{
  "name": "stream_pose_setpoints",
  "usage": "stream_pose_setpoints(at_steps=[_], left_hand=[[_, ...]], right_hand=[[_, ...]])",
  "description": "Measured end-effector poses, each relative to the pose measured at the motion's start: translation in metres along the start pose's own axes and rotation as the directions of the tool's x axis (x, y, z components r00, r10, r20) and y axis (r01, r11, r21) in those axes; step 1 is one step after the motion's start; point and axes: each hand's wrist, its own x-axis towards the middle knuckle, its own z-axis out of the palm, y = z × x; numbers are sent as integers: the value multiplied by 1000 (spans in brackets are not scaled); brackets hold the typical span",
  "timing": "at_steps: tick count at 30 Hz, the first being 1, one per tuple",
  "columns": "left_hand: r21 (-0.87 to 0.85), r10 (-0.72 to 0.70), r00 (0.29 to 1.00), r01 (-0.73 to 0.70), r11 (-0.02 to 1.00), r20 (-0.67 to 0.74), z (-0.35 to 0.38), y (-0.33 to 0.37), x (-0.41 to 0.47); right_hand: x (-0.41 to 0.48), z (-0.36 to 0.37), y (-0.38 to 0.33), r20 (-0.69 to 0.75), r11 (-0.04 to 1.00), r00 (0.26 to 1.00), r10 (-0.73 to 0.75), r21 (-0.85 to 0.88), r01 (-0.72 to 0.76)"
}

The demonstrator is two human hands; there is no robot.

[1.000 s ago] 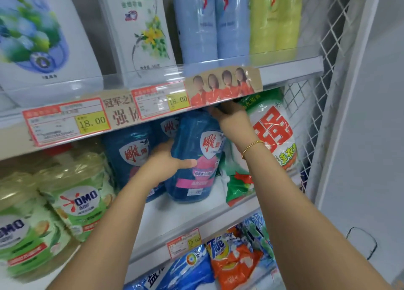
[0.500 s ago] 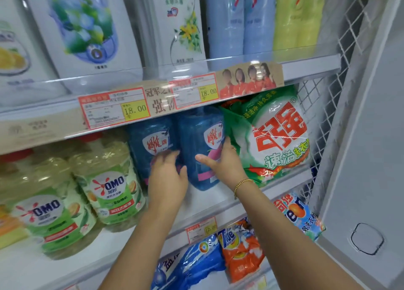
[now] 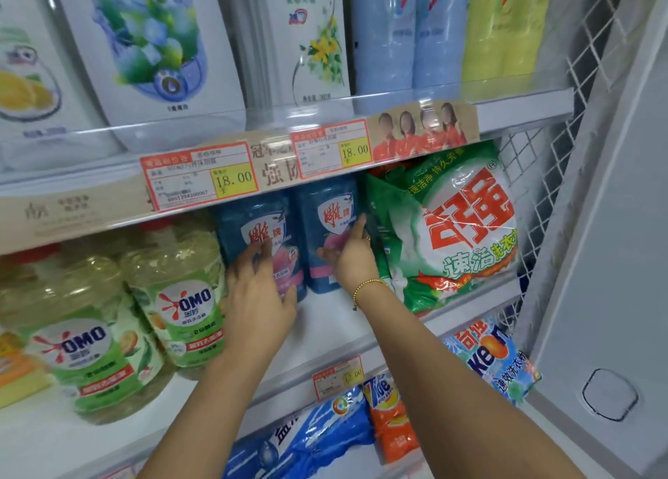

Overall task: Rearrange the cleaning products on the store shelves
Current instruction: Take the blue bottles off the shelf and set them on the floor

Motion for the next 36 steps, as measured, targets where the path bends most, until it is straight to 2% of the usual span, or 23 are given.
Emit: stream_pose_setpoints(at_steps=[2, 5, 8, 11, 13, 16, 17, 19, 21, 23, 25, 27, 31, 36], left_hand=[[-86, 4, 1000, -5, 996, -6, -1, 4, -5], [-247, 46, 999, -42, 968, 11, 1, 12, -24], [-377, 200, 973, -143, 915, 115, 14, 29, -64], [-514, 367, 875, -167, 842, 317, 38, 52, -118], [-576, 397, 816, -97, 812, 421, 67, 64, -151], [-590, 342, 717, 119, 798, 607, 121, 78, -191], [-552, 308, 662, 192, 811, 683, 140, 81, -203], [-463, 238, 530, 343, 817, 814, 172, 88, -223], [-405, 178, 414, 568, 716, 893, 194, 97, -235], [-330, 124, 326, 711, 622, 937, 211, 107, -240], [-308, 141, 286, 707, 637, 948, 230, 119, -245], [-292, 164, 250, 658, 694, 954, 241, 132, -251], [-309, 244, 190, 598, 740, 951, 251, 146, -262], [-275, 238, 145, 632, 724, 960, 248, 139, -268]], right_hand=[[-4, -11, 1, 58, 990, 998, -25, -134, 33], [-22, -46, 1, 209, 906, 973, -96, -388, 172], [-54, -89, 10, 297, 843, 918, -264, -390, 369], [-92, -139, 38, 268, 831, 911, -314, -387, 400], [-116, -168, 70, 264, 835, 939, -220, -446, 321], [-142, -195, 146, 161, 794, 985, 62, -606, 49], [-150, -200, 174, 111, 744, 977, 182, -665, -63], [-170, -207, 223, 58, 611, 910, 411, -758, -228], [-192, -207, 260, 83, 567, 832, 548, -768, -297], [-214, -199, 286, 104, 614, 816, 569, -713, -338], [-230, -190, 305, 64, 703, 864, 499, -612, -361], [-235, -183, 317, -8, 765, 892, 451, -512, -391], [-229, -175, 331, -95, 790, 903, 418, -453, -413], [-223, -172, 335, -166, 799, 900, 402, -416, -434]])
